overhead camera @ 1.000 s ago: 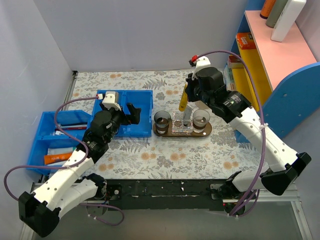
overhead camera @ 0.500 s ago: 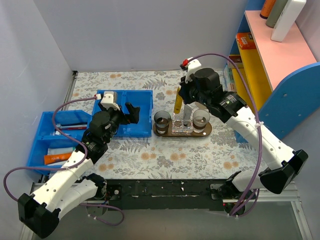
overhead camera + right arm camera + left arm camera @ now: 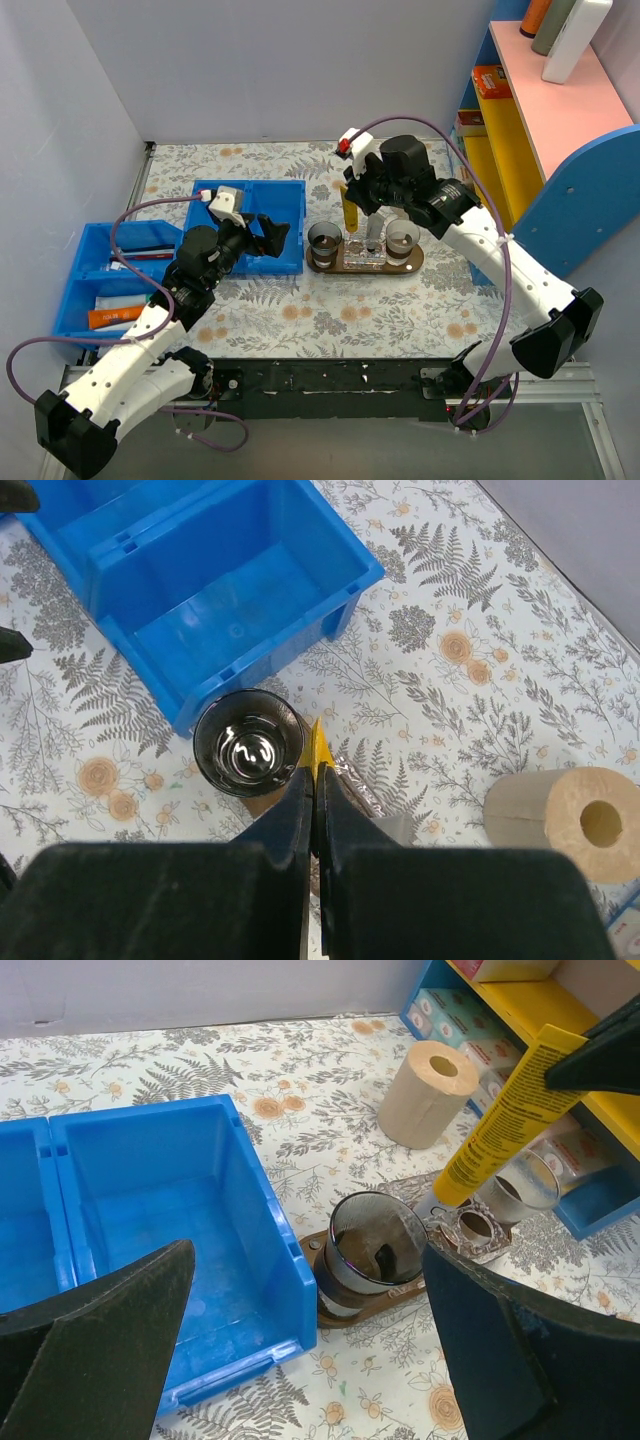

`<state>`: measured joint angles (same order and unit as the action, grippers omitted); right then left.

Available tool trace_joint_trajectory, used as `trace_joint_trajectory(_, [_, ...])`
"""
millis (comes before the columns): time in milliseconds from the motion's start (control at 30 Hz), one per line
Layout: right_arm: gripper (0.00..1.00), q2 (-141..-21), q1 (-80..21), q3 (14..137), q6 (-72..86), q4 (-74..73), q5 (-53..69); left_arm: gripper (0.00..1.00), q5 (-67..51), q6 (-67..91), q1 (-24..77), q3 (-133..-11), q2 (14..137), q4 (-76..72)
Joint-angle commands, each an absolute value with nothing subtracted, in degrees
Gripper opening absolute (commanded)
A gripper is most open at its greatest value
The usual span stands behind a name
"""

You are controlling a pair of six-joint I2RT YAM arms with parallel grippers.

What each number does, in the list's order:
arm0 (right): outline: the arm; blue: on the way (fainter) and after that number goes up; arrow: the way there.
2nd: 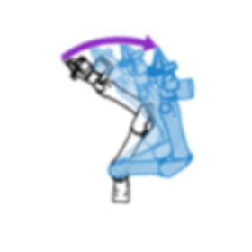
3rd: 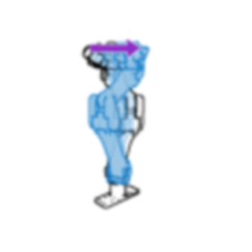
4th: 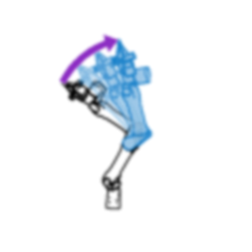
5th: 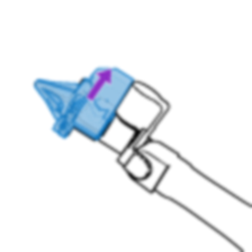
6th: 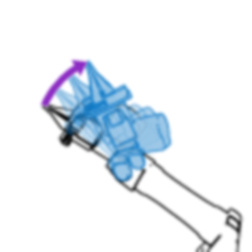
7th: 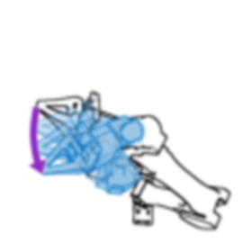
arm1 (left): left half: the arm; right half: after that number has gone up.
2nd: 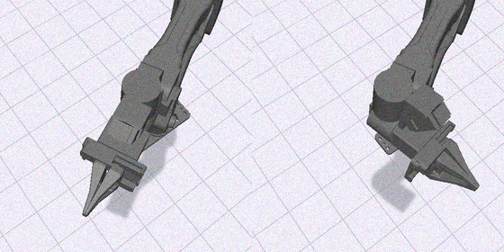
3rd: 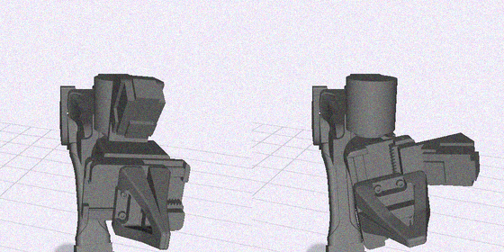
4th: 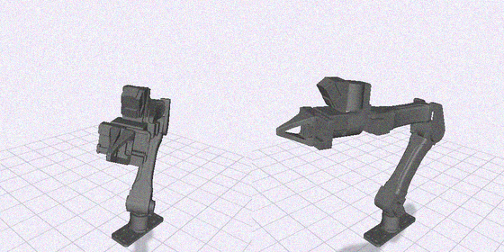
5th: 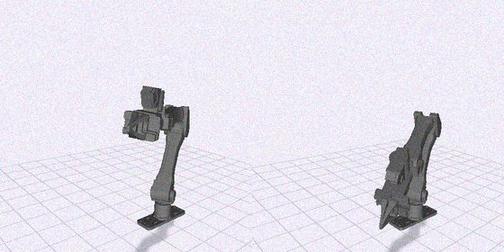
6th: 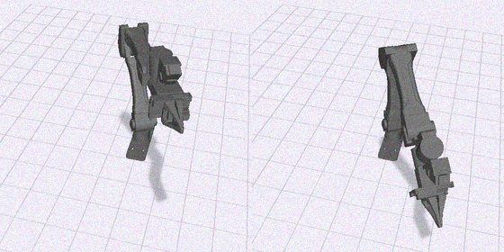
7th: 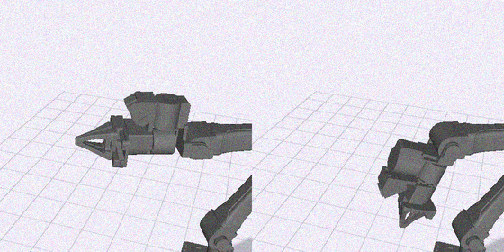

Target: Prepare toiletry sets of a toothbrush and toothpaste on the tray

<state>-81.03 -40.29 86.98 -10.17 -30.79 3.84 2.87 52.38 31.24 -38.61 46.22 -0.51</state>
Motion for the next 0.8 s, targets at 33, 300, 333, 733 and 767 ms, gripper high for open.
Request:
trace_joint_trajectory(33, [0.01, -82.1, -38.5, 87.0, -16.1, -29.1, 8.3, 0.98, 0.6, 51.1, 31.0, -38.1, 45.3, -1.2])
trace_joint_trajectory(300, [0.01, -80.6, -34.5, 83.2, -18.3, -24.9, 13.3, 0.98, 1.1, 50.3, 31.0, -37.7, 45.4, -1.2])
trace_joint_trajectory(333, [0.01, -80.6, -34.1, 83.1, -18.2, -24.8, 14.2, 0.98, 1.1, 50.2, 30.9, -37.7, 45.7, -1.3])
trace_joint_trajectory(733, [0.01, -81.2, -32.0, 80.2, -18.7, -22.3, 17.5, 0.98, 0.6, 49.7, 30.9, -37.9, 47.7, -1.5])
trace_joint_trajectory(767, [0.01, -81.3, -31.9, 80.1, -18.9, -22.2, 17.6, 0.98, 0.6, 49.7, 31.0, -37.9, 47.8, -1.5])
